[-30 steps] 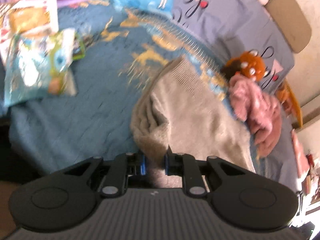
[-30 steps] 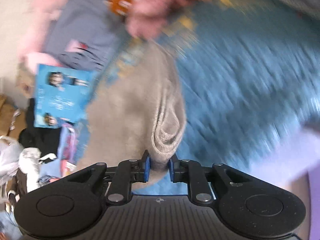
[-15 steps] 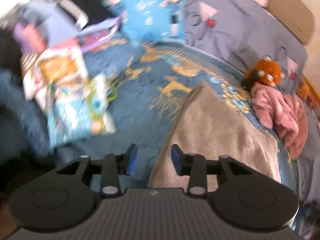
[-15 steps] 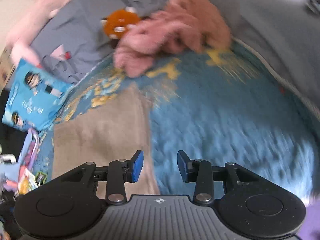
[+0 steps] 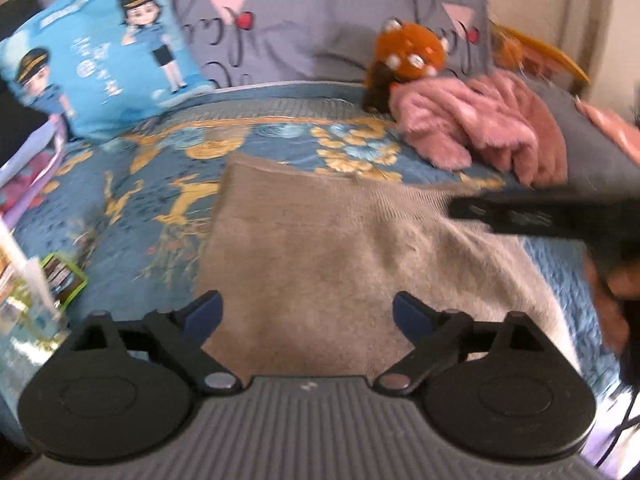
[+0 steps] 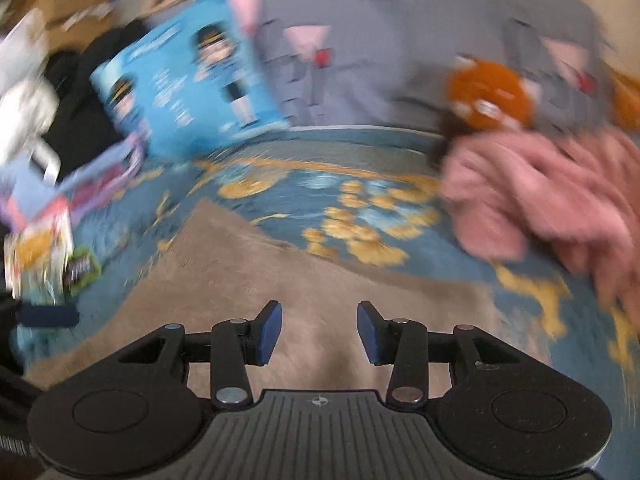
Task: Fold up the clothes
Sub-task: 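Press the folded sweater flat with the left gripper while the right smooths its ribbed hem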
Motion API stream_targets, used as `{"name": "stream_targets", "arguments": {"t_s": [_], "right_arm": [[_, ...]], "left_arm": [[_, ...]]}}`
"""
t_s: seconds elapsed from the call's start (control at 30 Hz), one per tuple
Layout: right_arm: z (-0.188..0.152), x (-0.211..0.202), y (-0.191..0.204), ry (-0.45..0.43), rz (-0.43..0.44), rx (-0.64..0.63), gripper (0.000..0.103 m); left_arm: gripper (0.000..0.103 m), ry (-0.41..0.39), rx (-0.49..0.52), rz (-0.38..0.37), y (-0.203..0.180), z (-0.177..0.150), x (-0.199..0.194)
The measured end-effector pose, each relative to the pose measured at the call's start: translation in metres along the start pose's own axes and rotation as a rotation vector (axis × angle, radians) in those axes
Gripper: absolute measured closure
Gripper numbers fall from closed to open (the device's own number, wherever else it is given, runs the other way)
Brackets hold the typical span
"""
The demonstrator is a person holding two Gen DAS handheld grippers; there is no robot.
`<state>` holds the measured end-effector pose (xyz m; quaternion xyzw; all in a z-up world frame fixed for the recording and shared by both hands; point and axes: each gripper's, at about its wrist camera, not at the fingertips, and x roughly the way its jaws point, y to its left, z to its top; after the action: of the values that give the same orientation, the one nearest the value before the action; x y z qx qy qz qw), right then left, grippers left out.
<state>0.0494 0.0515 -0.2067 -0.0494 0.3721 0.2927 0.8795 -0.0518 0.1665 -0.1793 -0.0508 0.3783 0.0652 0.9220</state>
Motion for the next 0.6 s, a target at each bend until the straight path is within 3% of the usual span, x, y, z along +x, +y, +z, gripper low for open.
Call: {"name": "stream_targets", "arguments": {"t_s": [0.17,0.3,0.37,0.47,0.6], "right_arm": [[0.014,0.047,0.017,0.061,0.048,-0.176,0.073],[0.023,0.082,0.030,0.102,0.087,-0.308,0.066],[0.020,0.086,0.033,0.087,0.109,-0.332,0.060],[0.022,0.085,0.039,0.098,0.110,-0.395,0.060],[0.036,0.076,0.039,0.056,0.093,-0.413,0.070]], "left_arm": [[0.002,0.068,0.048,0.026,-0.001,-0.014,0.035],[0.001,0.130,0.010,0.028,0.008,-0.025,0.052],[0.000,0.147,-0.023,0.019,0.014,-0.028,0.057],[0.000,0.147,-0.027,0.021,0.014,-0.030,0.059],[0.000,0.144,-0.016,0.027,0.013,-0.032,0.057]]}}
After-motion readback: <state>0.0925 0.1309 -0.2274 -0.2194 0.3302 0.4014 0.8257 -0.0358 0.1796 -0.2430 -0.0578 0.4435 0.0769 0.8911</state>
